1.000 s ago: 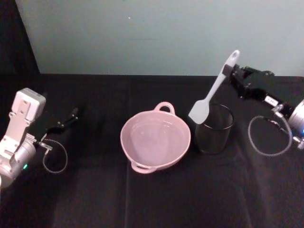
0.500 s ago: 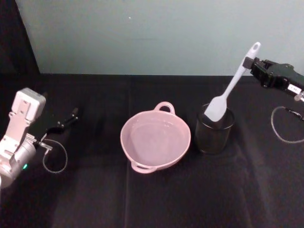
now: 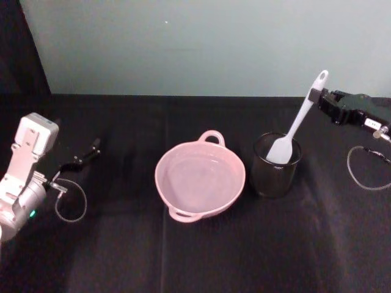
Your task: Use the one hand to pick up the spoon and stir the clear water in the bowl.
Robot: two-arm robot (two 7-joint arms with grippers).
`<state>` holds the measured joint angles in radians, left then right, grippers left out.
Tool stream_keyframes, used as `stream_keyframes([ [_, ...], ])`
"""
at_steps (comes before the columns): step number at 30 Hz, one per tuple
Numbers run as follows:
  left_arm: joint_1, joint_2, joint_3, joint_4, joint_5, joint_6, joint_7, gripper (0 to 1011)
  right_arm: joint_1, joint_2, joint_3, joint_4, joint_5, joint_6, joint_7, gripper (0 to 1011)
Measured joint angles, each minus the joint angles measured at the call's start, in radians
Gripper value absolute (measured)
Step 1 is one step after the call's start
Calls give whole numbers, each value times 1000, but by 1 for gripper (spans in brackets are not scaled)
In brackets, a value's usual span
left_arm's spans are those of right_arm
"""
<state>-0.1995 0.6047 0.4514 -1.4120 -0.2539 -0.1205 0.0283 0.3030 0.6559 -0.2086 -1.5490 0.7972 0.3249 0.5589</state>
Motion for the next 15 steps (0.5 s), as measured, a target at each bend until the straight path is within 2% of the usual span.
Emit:
stream_keyframes([
  [3, 0, 0, 0, 0, 0, 0, 0, 1011, 23, 3, -28, 41, -6, -9, 27, 125],
  [5, 0, 0, 0, 0, 0, 0, 0, 1011, 29, 4, -35, 53, -8, -10, 33, 125],
  [10, 0, 0, 0, 0, 0, 0, 0, 1011, 80, -1, -82, 149, -12, -20, 76, 125],
  [15, 0, 0, 0, 0, 0, 0, 0, 1011, 114, -11, -108, 219, -3, -25, 109, 125],
])
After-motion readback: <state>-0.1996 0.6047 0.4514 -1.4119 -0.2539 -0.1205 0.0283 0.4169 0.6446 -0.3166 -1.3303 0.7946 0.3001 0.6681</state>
